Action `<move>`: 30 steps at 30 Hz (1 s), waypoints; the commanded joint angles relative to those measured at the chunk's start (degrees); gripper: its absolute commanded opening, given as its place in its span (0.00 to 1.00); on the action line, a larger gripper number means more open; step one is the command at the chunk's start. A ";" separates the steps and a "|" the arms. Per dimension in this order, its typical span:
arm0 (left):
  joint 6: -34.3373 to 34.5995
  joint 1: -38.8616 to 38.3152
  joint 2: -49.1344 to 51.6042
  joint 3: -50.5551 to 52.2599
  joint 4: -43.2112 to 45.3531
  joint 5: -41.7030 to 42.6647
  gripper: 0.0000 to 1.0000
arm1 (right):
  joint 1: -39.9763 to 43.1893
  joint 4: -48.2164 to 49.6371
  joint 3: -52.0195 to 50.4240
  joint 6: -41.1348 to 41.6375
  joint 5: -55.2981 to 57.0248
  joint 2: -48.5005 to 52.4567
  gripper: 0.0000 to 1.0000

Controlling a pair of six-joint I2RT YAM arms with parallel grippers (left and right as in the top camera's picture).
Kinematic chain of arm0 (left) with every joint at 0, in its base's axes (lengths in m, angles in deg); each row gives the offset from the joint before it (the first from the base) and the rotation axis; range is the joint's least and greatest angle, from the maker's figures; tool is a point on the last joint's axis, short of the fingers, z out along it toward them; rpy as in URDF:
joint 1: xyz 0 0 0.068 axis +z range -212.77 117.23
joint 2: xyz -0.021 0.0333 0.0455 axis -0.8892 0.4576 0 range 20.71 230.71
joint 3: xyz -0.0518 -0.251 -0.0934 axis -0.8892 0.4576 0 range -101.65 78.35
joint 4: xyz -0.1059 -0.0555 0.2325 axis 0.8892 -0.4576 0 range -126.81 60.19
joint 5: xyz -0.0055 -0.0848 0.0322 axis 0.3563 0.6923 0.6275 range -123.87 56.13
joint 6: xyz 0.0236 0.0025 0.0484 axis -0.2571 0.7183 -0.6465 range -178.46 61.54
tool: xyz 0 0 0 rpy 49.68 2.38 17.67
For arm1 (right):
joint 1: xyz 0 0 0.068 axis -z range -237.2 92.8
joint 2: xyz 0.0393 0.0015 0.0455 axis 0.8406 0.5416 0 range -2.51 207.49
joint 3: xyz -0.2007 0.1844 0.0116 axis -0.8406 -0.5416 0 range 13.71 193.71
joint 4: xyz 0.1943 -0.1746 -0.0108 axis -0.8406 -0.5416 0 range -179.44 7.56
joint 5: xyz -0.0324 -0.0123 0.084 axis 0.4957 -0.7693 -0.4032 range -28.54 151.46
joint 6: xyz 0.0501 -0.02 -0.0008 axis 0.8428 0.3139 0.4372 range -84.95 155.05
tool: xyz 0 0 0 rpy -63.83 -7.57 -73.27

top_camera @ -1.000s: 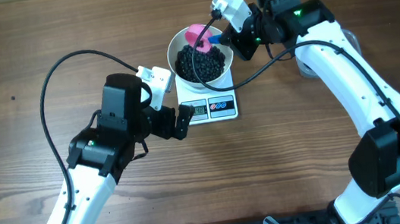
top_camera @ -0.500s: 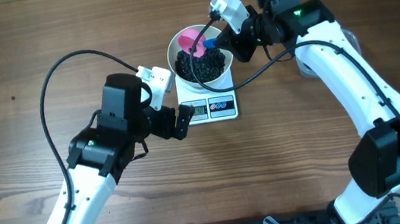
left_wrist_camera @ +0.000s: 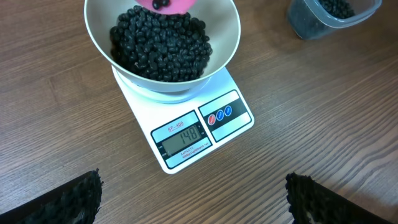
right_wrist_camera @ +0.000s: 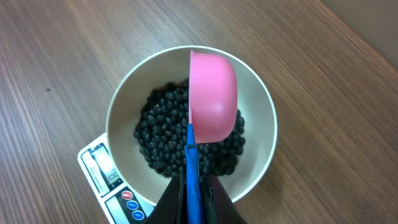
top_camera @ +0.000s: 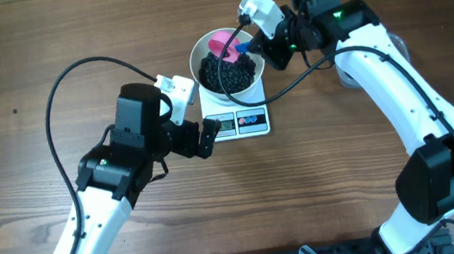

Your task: Scoop item into bowl and weigh 150g on scale

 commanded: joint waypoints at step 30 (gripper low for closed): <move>-1.14 -0.17 0.15 -0.72 0.17 -0.35 1.00 | 1.51 -2.21 0.94 13.90 -13.40 -1.14 0.04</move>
